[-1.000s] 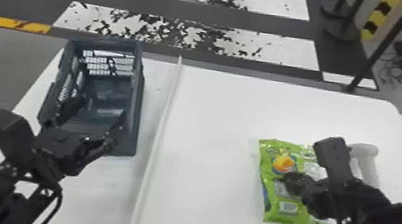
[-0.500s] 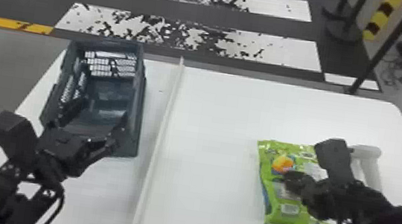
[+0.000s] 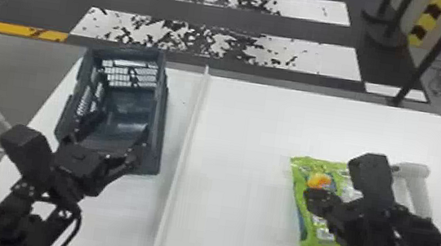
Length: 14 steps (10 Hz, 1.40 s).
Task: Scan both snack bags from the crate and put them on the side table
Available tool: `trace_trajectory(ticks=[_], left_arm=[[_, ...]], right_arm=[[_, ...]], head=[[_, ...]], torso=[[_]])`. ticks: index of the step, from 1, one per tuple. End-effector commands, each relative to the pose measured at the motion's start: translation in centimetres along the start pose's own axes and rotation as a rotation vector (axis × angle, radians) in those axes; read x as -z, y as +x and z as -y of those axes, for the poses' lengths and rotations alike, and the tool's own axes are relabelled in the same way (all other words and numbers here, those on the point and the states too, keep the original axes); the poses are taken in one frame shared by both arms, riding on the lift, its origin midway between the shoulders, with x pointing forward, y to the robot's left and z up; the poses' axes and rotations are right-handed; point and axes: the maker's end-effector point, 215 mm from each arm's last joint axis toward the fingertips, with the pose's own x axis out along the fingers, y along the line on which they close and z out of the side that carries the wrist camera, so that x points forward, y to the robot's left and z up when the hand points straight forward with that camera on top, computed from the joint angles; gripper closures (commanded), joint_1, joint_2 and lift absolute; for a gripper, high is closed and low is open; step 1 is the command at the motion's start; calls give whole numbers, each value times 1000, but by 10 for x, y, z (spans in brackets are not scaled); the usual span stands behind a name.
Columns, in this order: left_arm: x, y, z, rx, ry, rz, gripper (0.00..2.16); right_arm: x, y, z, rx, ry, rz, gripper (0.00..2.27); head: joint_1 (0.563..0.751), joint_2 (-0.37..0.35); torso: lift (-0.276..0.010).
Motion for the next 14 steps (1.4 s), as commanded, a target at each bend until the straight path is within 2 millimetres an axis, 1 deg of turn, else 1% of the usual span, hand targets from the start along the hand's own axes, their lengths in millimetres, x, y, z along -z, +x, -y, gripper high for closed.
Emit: trace_trajectory(ticks=[1,2,3,4,6,12,13,14], left_arm=[[1,0,1,3,0,-2,83],[1,0,1,3,1,-2,83],[1,0,0,3,2,-2,83],[1,-1,-1,1,0,-3,83],[0,-1,-1,3,3,-2,83],[0,-2,-2,2,6,-2,83],[1,-2,-3,2,3,-5,83],[1,-2,-2,1,2,-4,83]], right_arm=[[4,10,-27,-48,-19,-8,2246],[4,13,-39,-67,-31,-14,2246],[7,17,-42,-67,-44,-25,2246],[14,23,-38,-62,-45,-46,2246],[22,34,-26,-47,-41,-77,2246],[26,40,2,0,-43,-98,2246],[17,34,-3,-20,-19,-66,2159],[-9,18,-15,-63,19,23,1757]], head=[[695,91],[695,104],[695,126],[695,141],[695,143],[695,107],[695,101],[695,102]], torso=[[-87],[-87],[-87],[-87],[-87],[-87],[-87],[-87]])
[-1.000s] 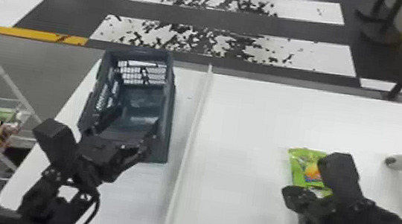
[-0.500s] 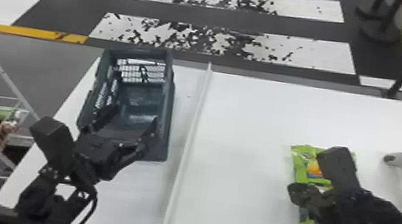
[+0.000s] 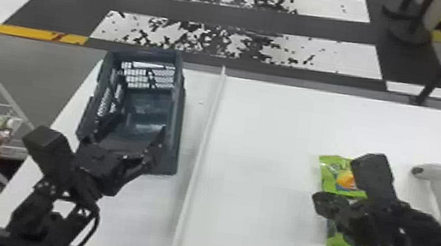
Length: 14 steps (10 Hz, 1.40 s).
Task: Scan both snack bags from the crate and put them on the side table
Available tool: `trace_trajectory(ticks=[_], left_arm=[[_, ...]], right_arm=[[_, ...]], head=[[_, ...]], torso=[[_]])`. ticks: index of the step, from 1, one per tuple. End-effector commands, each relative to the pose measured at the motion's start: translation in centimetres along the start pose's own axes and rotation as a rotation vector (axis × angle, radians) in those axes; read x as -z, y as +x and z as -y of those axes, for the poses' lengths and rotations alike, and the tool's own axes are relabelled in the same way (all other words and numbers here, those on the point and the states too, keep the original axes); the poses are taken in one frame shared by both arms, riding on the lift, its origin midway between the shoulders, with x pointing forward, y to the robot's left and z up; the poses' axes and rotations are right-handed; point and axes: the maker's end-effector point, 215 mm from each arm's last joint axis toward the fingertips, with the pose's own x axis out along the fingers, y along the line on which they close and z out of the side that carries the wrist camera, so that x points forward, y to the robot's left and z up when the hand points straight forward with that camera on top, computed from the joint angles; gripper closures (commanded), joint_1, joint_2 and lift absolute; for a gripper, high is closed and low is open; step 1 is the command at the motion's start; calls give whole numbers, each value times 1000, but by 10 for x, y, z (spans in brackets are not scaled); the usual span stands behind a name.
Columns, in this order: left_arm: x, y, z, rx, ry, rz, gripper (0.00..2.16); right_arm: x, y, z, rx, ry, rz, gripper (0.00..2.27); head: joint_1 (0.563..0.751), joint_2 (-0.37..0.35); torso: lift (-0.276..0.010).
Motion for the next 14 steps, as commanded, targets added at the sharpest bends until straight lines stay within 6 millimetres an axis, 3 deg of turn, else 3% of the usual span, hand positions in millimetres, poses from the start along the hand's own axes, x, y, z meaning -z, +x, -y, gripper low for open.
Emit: trace_trajectory(ticks=[1,2,3,4,7,10,14], left_arm=[[0,0,1,0,-3,0,83],[0,0,0,-1,-2,0,83],[0,-1,0,-1,-2,0,83],[1,-1,0,-1,-2,-1,83],[3,2,2,4,-6,-3,83],[3,1,1,4,-2,-4,83],[2,1,0,2,-2,-3,83]], right_arm=[[-44,-34,-3,-27,42,140,758],[-62,-56,17,20,49,182,100],[-63,-70,48,81,76,191,36],[-58,-80,83,144,111,187,46],[-6,-91,167,268,253,132,49],[38,-72,219,318,287,44,60],[61,-52,270,353,292,-34,167]], head=[[695,107],[695,120],[695,116],[695,87],[695,-28],[695,-144],[695,-207]], torso=[[-87],[-87],[-87],[-87],[-87],[-87],[-87]])
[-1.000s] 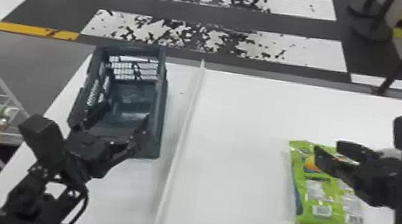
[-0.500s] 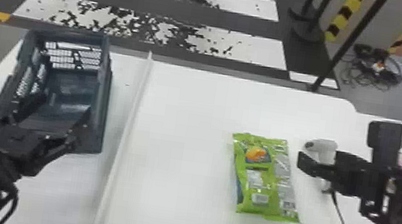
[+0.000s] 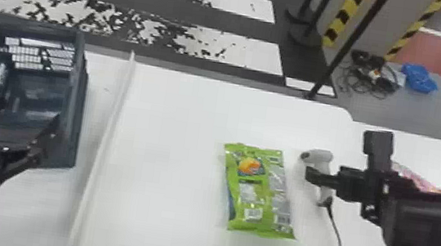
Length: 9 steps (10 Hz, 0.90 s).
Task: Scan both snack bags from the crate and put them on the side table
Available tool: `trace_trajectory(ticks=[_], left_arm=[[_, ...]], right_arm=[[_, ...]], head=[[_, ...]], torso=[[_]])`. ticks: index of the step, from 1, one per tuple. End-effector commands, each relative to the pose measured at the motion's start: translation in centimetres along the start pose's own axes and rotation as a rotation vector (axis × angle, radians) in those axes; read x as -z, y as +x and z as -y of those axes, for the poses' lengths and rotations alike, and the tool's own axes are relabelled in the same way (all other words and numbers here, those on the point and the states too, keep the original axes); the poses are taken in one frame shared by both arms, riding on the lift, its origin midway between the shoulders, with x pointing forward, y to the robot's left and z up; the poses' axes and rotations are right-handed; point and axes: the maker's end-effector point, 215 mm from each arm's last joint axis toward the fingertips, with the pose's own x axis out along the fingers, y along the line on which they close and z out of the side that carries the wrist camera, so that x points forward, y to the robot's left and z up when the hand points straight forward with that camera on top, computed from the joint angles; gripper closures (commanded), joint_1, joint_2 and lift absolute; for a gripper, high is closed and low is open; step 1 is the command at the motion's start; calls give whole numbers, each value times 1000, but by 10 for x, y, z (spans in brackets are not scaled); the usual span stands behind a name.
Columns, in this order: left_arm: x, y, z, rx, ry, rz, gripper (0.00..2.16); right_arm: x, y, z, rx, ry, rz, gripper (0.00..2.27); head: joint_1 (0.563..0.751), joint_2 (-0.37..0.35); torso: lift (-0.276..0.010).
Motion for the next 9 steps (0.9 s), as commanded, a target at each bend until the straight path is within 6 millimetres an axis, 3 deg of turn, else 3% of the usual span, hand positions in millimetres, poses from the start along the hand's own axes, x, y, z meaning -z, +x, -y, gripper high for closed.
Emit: trace_trajectory(ticks=[1,2,3,6,7,9], left_arm=[[1,-1,0,0,-1,-1,83],[1,-1,-1,-2,-3,-2,83],[0,-1,-1,-1,-2,-1,83],[0,-2,0,1,-2,-1,83],[0,-3,0,-2,-1,-1,83],[1,-4,-3,-6,-3,-4,83]], right_arm=[[4,9,15,13,-12,-41,346],[9,14,18,2,-16,-66,731],[16,18,18,-1,-18,-93,1339],[28,21,15,-15,-14,-140,2172],[24,15,16,-11,-5,-126,2189],[35,-23,14,3,35,-141,2189]], head=[[695,-213],[695,-222],[695,-229],[695,-238],[695,-238],[695,-240]], torso=[[-87],[-87],[-87],[-87],[-87],[-87]])
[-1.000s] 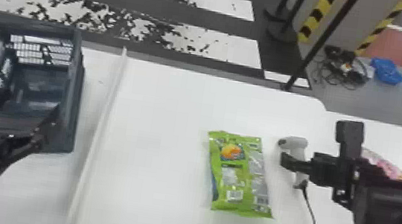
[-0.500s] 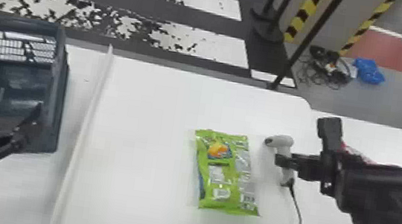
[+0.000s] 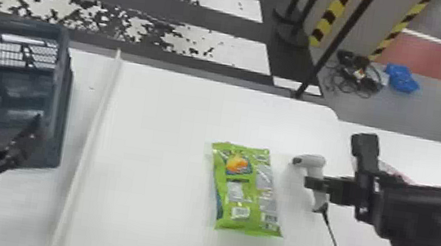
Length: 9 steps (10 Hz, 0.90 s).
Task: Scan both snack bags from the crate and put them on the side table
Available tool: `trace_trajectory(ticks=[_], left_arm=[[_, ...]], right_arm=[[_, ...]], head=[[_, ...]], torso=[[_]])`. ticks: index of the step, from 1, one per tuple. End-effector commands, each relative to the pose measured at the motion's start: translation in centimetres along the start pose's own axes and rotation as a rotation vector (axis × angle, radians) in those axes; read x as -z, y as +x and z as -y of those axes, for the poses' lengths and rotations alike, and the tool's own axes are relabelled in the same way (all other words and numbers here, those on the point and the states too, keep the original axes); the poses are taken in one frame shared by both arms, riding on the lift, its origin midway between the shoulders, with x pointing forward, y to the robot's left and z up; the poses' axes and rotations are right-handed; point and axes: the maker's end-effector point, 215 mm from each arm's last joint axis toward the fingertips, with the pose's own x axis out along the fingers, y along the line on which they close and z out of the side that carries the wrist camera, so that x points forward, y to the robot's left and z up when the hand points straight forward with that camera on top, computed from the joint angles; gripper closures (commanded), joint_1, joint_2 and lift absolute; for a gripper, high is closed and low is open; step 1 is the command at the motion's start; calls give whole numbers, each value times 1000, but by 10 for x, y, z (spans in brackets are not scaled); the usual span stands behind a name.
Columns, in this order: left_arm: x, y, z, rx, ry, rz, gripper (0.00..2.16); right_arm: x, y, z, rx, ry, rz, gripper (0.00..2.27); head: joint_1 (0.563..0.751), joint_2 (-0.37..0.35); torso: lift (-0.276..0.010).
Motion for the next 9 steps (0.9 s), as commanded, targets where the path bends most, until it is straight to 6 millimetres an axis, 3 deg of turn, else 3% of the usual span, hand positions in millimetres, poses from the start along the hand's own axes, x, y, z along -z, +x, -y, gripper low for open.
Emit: trace_trajectory(ticks=[1,3,5,7,9], left_arm=[[0,1,0,-1,-4,1,83],[1,3,1,4,-6,-1,83],[1,3,1,5,-3,-2,83],[3,3,0,1,-6,-4,83],[3,3,0,0,-7,-3,87]], right_arm=[[16,-34,-9,-3,36,-11,2189],[35,-79,-26,-22,76,-20,2189],[61,-114,-59,-86,124,-54,2189],[88,-136,-90,-132,145,-127,2189],[97,-144,-114,-164,128,-130,2189]], head=[[695,-244],[695,-246],[695,-240],[695,-212],[695,-188]], torso=[[-87],[-87],[-87],[-87],[-87]])
